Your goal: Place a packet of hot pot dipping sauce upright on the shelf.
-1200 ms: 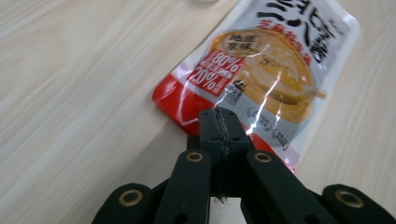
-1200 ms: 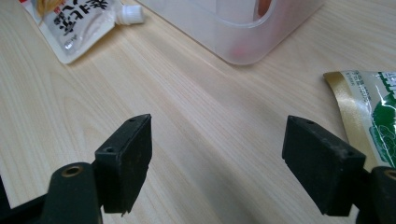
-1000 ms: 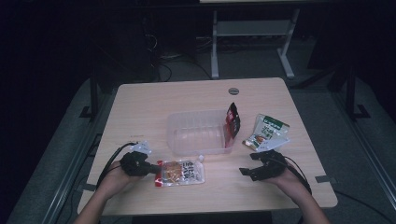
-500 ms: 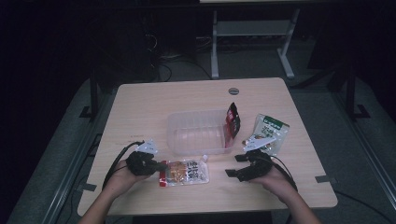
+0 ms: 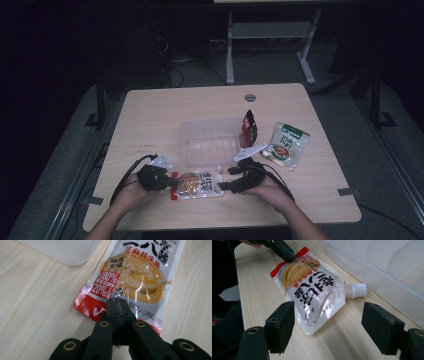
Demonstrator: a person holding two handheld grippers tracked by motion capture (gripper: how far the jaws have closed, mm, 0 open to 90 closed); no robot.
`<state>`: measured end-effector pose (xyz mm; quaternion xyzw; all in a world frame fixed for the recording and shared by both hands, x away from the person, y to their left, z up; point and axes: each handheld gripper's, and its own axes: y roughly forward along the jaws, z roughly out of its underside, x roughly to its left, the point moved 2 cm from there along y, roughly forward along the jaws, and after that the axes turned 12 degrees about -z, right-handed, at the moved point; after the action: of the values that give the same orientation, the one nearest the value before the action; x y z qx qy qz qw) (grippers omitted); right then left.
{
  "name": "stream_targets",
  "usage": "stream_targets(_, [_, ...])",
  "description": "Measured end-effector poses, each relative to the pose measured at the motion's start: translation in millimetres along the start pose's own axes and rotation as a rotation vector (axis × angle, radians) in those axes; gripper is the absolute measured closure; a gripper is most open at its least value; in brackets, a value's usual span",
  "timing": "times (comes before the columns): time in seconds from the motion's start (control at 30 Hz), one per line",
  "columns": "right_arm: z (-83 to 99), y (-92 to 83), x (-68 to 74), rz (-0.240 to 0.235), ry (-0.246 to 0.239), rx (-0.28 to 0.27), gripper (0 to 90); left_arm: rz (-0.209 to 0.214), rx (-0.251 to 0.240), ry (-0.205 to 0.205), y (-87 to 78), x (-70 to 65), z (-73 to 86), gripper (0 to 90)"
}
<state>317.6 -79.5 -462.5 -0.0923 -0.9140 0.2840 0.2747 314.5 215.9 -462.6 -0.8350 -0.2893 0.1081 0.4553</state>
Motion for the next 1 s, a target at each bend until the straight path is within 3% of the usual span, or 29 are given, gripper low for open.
stream_targets(0.2, [3.1, 7.0, -0.9, -0.009, 0.017, 0.038, 28.6, 0.0, 0.008, 0.006, 3.0, -1.0, 0.3, 89.7])
stream_targets(0.37, [7.2, 11.4, -0.3, -0.051, 0.044, 0.061, 31.6, -0.006, 0.022, 0.015, 2.9, 0.0, 1.5, 89.7])
stream_targets(0.67, [9.9, 18.0, 1.4, -0.075, 0.058, 0.101, 32.2, -0.002, 0.019, 0.005, 3.3, -0.4, 1.8, 89.8])
stream_targets(1.0, [7.7, 21.9, 0.8, -0.106, 0.081, 0.088, 32.2, 0.002, 0.021, 0.008, 3.4, 1.2, 2.0, 89.8])
